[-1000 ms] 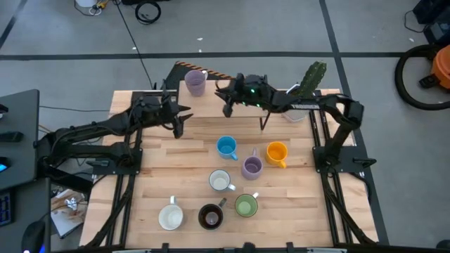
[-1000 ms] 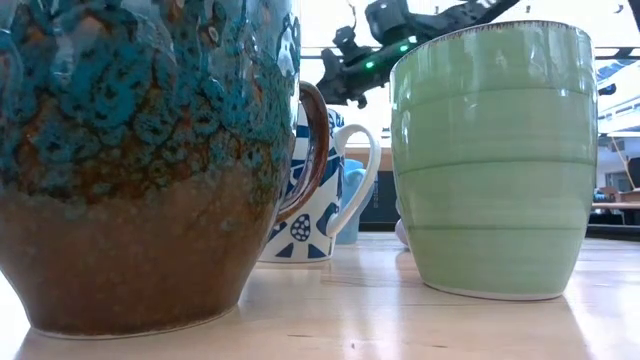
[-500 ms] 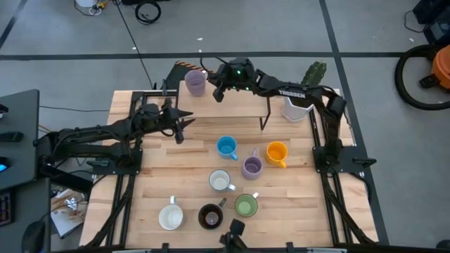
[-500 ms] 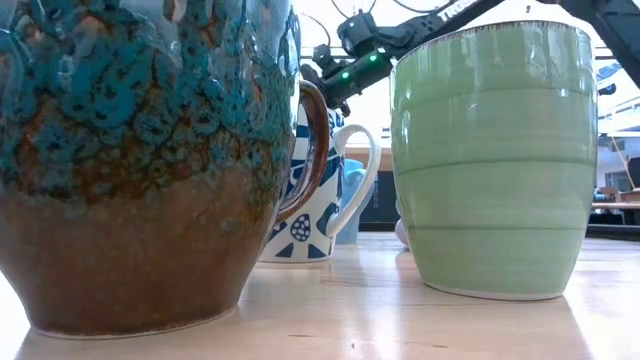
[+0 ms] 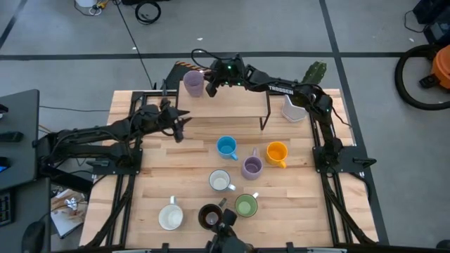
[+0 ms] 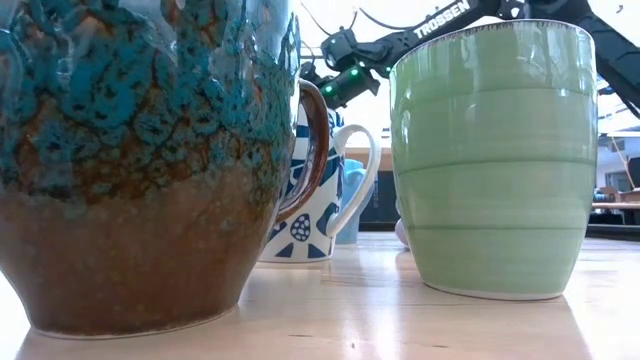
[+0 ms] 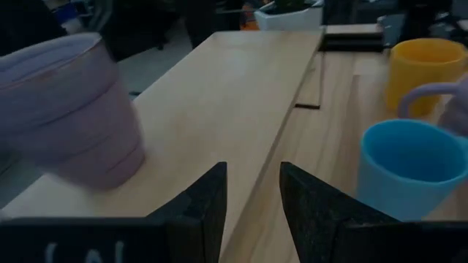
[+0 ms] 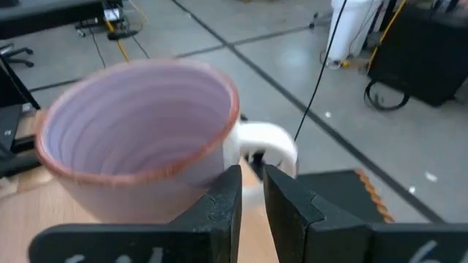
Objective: Place coffee mugs
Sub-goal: Put the left purple mug on the shelf
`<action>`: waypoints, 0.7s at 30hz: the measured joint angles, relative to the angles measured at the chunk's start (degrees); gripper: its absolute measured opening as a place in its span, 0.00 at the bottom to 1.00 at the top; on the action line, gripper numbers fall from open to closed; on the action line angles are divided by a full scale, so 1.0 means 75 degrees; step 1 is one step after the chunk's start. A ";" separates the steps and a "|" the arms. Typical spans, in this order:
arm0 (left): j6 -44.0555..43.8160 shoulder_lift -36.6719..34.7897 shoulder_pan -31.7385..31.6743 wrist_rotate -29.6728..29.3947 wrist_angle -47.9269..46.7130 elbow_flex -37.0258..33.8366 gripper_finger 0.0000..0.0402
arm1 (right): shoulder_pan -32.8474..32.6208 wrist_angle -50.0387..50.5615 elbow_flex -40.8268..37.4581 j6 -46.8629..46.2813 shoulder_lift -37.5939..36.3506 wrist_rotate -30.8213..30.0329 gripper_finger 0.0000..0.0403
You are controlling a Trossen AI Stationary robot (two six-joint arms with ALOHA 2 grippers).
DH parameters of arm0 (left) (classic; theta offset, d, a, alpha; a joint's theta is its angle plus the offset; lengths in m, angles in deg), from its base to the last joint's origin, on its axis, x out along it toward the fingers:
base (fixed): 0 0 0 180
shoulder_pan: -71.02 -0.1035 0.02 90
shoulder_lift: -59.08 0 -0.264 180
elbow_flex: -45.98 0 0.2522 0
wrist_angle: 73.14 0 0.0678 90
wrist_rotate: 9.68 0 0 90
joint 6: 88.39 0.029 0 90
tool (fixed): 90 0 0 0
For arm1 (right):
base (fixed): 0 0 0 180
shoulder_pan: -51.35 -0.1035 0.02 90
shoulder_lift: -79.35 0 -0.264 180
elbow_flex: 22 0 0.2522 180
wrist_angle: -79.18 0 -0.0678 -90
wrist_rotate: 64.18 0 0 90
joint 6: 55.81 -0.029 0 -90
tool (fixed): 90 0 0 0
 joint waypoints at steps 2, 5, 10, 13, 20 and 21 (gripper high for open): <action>0.0003 -0.0166 0.0000 -0.0218 -0.0145 0.0000 0.33 | 0.0000 -0.0124 0.0017 -0.0003 -0.0002 0.0000 0.16; -0.0007 -0.0503 0.0000 -0.0510 -0.0416 0.0000 0.33 | 0.0003 -0.0282 0.0026 -0.0001 -0.0003 0.0003 0.16; -0.0061 -0.1060 0.0000 -0.0718 -0.0610 0.0000 0.33 | 0.0006 -0.0737 0.0026 0.0026 -0.0003 0.0197 0.16; -0.0109 -0.1241 0.0000 -0.0783 -0.0645 0.0000 0.33 | 0.0006 -0.0934 0.0026 0.0029 -0.0003 0.0420 0.16; -0.0521 -0.1089 0.0008 -0.0361 -0.0878 0.0003 0.33 | 0.0085 -0.0647 0.0026 0.0055 -0.0019 0.0230 0.16; -0.0523 -0.1063 0.0009 -0.0358 -0.0977 0.0000 0.33 | 0.0109 -0.0645 0.0026 0.0048 -0.0029 0.0230 0.16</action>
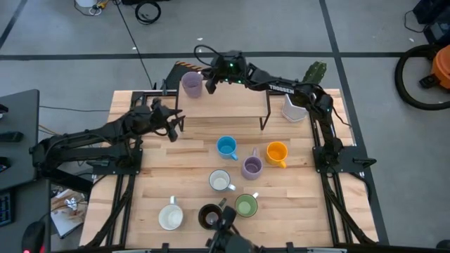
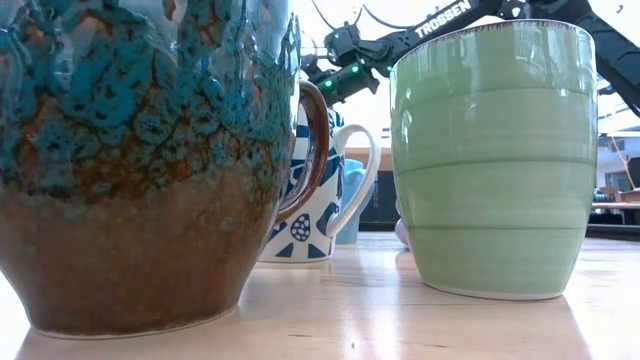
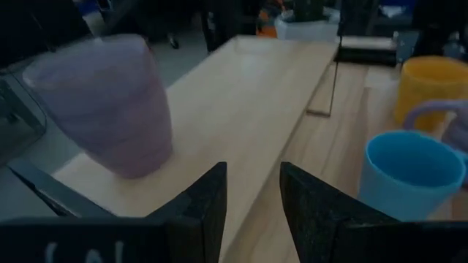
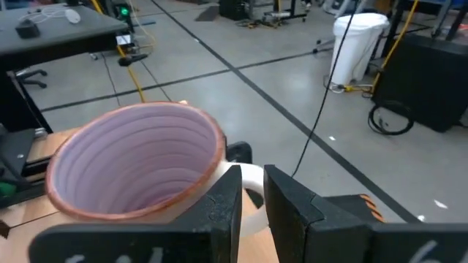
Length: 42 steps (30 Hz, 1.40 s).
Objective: Place coffee mugs
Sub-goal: Put the left purple mug on the shelf
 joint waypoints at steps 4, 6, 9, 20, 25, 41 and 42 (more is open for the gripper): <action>-0.0087 0.0090 -0.0003 -0.0020 0.0030 0.0000 0.33 | 0.0042 0.0076 -0.0003 -0.0079 0.0000 -0.0040 0.16; -0.0104 0.0102 -0.0003 -0.0017 0.0024 0.0000 0.33 | 0.0039 0.0073 -0.0003 -0.0128 0.0000 -0.0058 0.16; -0.0103 0.0098 0.0003 0.0009 0.0040 0.0000 0.33 | -0.0012 0.0064 -0.0003 -0.0095 0.0000 -0.0260 0.16; -0.0135 0.0098 0.0000 0.0009 0.0122 0.0000 0.33 | -0.0230 -0.0301 -0.0006 -0.0220 0.0000 -0.0343 0.16; -0.0141 0.0098 0.0000 0.0012 0.0120 0.0000 0.33 | -0.0270 -0.0106 -0.0015 -0.0205 0.0000 -0.0851 0.16; -0.0342 0.0098 0.0000 0.0017 0.0181 0.0003 0.33 | -0.0211 -0.0084 -0.0017 0.0401 0.0006 0.0178 0.16; -0.0342 0.0098 0.0000 0.0017 0.0210 0.0000 0.33 | -0.0211 -0.0102 -0.0017 0.0413 0.0006 0.0185 0.16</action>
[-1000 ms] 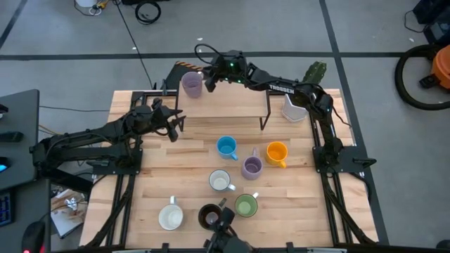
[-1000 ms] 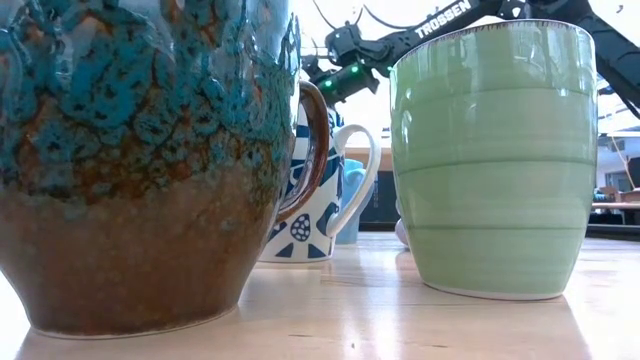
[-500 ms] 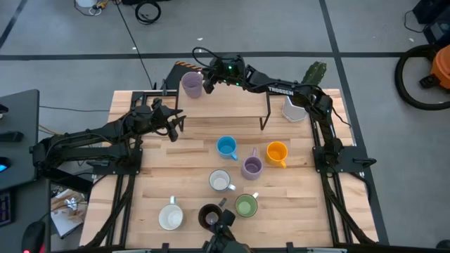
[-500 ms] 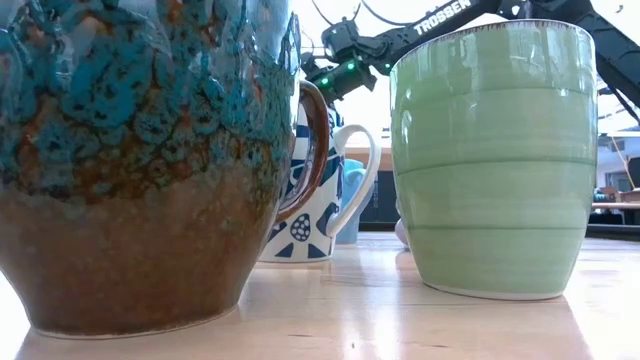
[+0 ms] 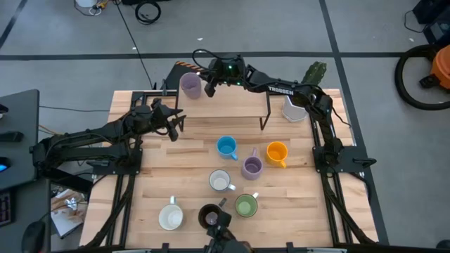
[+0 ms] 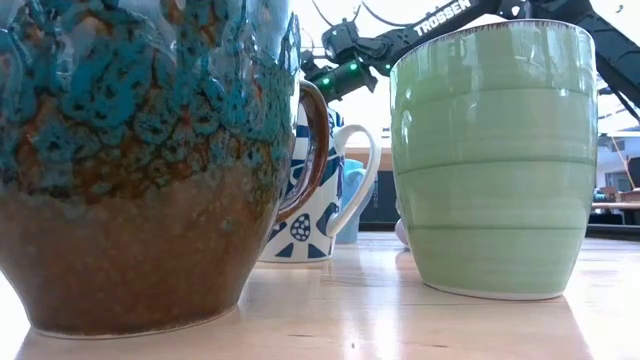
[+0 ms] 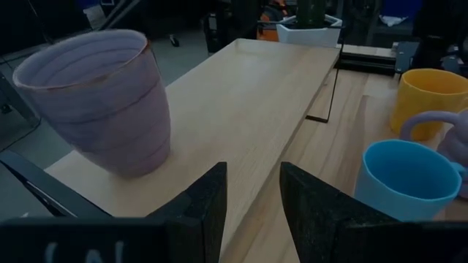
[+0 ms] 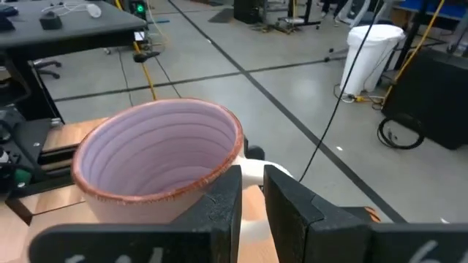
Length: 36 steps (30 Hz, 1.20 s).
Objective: Place coffee mugs
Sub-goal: Put the left purple mug on the shelf
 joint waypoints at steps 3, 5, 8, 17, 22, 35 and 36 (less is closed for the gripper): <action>-0.0028 0.0000 0.0000 -0.0002 0.0139 0.0003 0.33 | 0.0046 0.0063 0.0000 0.0129 0.0000 0.0021 0.16; -0.0146 0.0000 0.0000 -0.0003 0.0240 0.0005 0.33 | 0.0111 0.0330 0.0003 0.0203 -0.0030 -0.0101 0.16; 0.0008 0.0006 -0.0005 -0.0006 0.0121 0.0153 0.33 | 0.0269 0.0828 -0.0006 0.0168 -0.0290 -0.0147 0.16; 0.1174 0.0736 -0.0193 -0.0447 -0.2004 0.2092 0.30 | 0.0345 0.2439 0.0012 0.0434 -0.1246 0.0135 0.16; 0.1461 0.1516 -0.0501 -0.0505 -0.2378 0.2758 0.30 | 0.0218 0.2557 -0.0316 0.0437 -0.1275 0.0464 0.16; 0.1585 0.1580 -0.0498 -0.1076 -0.2463 0.2796 0.29 | -0.0602 0.0190 -0.2062 -0.0198 -0.1250 0.0441 0.16; 0.1569 0.1580 -0.0498 -0.1082 -0.2459 0.2794 0.29 | -0.0695 0.0039 -0.2134 -0.0184 -0.1219 0.0488 0.16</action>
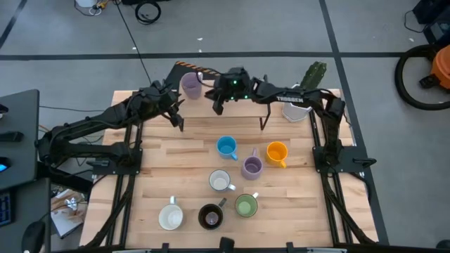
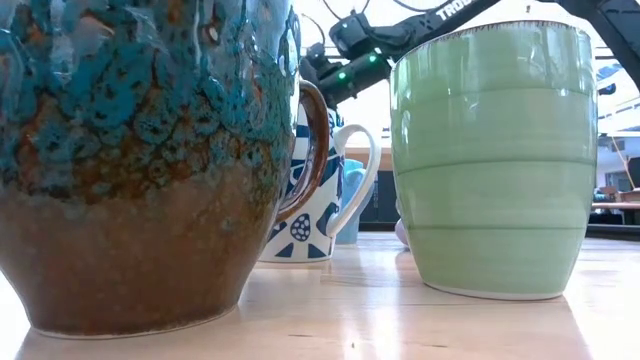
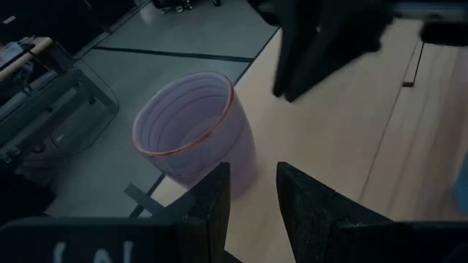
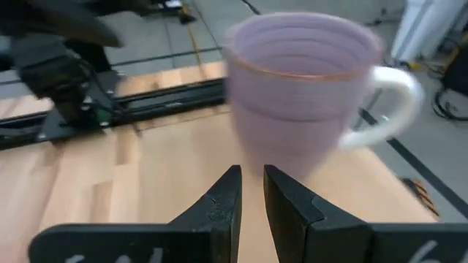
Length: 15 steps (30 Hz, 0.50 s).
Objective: Place coffee mugs
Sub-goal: Put the left purple mug on the shelf
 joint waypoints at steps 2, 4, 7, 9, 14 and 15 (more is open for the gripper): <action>-0.0045 0.0000 0.0003 -0.0005 0.0020 0.0000 0.29 | -0.0180 -0.0244 -0.0072 0.0075 0.0105 0.0081 0.16; -0.0053 0.0006 0.0003 -0.0008 0.0046 0.0000 0.29 | -0.0366 -0.0631 -0.0072 0.0258 0.0320 -0.0106 0.16; -0.0075 0.0012 0.0009 -0.0085 0.0065 0.0000 0.29 | -0.0462 -0.0777 -0.0051 0.0295 0.0514 -0.0568 0.16; -0.0074 -0.0044 0.0012 -0.0192 0.0038 -0.0004 0.29 | -0.0421 -0.0704 -0.0004 0.0212 0.0576 -0.0640 0.16; -0.0082 -0.0176 0.0012 -0.0571 0.0123 -0.0004 0.29 | -0.0261 -0.0862 0.0288 0.0079 0.0874 -0.0635 0.16; -0.0087 -0.0209 0.0012 -0.0598 0.0147 0.0000 0.29 | -0.0229 -0.0816 0.0316 0.0007 0.0958 -0.0563 0.16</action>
